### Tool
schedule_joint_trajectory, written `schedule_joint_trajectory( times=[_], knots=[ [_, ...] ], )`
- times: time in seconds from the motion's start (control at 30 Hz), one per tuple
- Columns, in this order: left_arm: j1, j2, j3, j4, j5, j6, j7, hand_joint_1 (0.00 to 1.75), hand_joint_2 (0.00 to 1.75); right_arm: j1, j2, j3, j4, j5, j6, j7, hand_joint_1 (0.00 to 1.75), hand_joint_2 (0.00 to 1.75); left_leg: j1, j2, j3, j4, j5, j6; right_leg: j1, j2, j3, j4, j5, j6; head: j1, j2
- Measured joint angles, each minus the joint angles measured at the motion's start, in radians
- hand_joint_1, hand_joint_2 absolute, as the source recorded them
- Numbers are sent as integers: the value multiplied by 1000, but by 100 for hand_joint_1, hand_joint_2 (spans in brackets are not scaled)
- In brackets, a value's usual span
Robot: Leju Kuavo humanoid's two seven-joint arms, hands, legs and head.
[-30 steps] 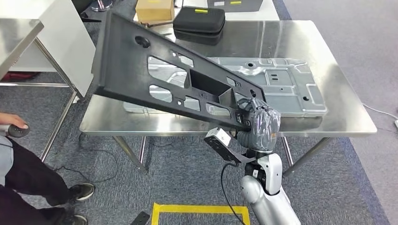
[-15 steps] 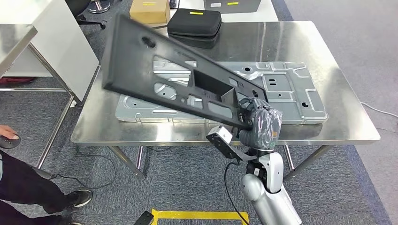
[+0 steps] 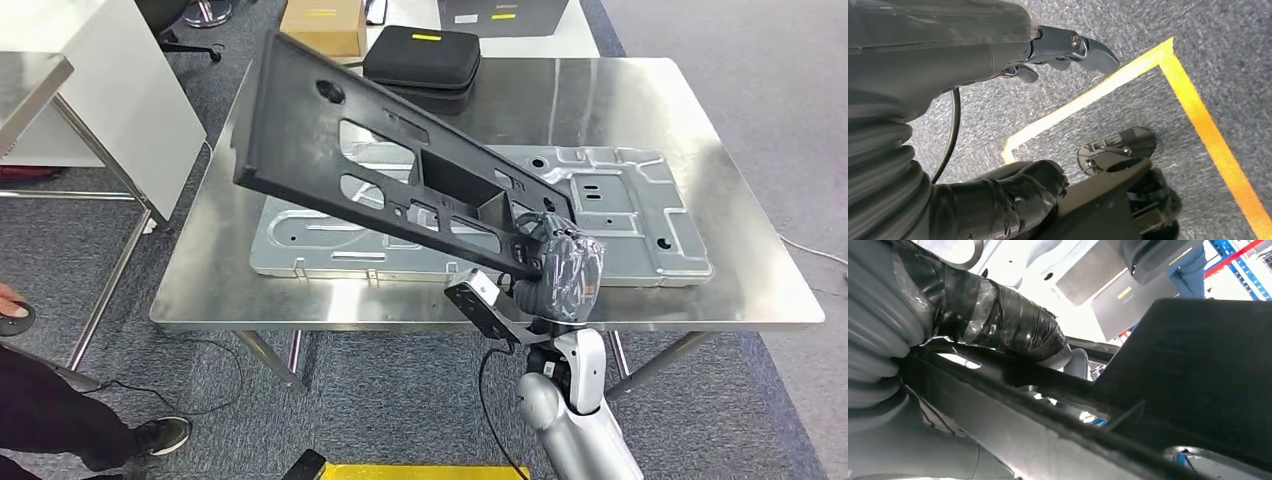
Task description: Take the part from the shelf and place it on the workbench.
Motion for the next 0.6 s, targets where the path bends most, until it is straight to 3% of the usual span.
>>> schedule_joint_trajectory(
  times=[0.03, 0.1, 0.13, 0.17, 0.2, 0.27, 0.33, 0.4, 0.5, 0.6],
  knots=[
    [-1, -1, 0, 0, -2, 4, 0, 0, 175, 1, 0, -3, 0, 2, -1, 0, 171, 175, 2, 1, 4, -4, -1, 6, -1, -1, -22, 46, -24, 3, 0, 0],
    [-3, -3, -1, 0, -5, 14, 2, 0, 175, 7, -2, -9, 0, 6, -2, 0, 171, 175, 0, 1, 6, -3, -5, 14, -2, -1, -97, 182, -78, 7, 0, 0],
    [-3, -3, -1, 0, -6, 18, 4, 0, 175, 13, -3, -11, 1, 7, -2, 0, 171, 175, -1, 0, 7, -2, -7, 16, -3, -1, -133, 238, -91, 8, 0, 0],
    [-2, -3, -1, 0, -7, 22, 5, 0, 175, 18, -5, -14, 1, 8, -3, 0, 171, 175, -1, 0, 8, 0, -10, 17, -3, -1, -154, 262, -84, 8, 0, 0],
    [-2, -3, -1, 0, -8, 24, 7, 0, 175, 23, -6, -16, 1, 9, -3, 0, 171, 175, -2, -2, 11, 3, -14, 17, -3, -1, -156, 244, -56, 7, 0, 0],
    [-1, -6, -1, 0, -7, 25, 7, 0, 175, 26, -7, -20, 1, 10, -4, 0, 171, 175, -3, -3, 17, 8, -22, 14, -2, -1, -113, 121, 28, -2, 1, 0],
    [-2, -10, -1, 0, -7, 24, 5, 0, 175, 26, -7, -24, 1, 12, -5, 0, 171, 175, -7, -4, 18, 13, -29, 7, 3, -2, -72, 15, 74, -11, 0, 0],
    [-3, -11, -1, 0, -7, 22, 2, 0, 175, 28, -8, -28, 0, 13, -6, 0, 171, 175, -10, -4, 17, 13, -31, -2, 7, 0, -65, -8, 74, -16, 0, 0],
    [-4, -11, -1, 0, -6, 16, -3, 0, 175, 30, -8, -34, -1, 15, -6, 0, 171, 175, -10, -2, 11, 33, -49, -18, -2, 1, -58, -17, 77, -27, -1, 0],
    [-5, -11, -1, 0, -6, 12, -7, 0, 175, 31, -8, -37, -3, 19, -6, 0, 171, 175, -5, 0, -62, 187, -128, -32, -5, -2, -53, -22, 76, -38, -5, 0]
  ],
)
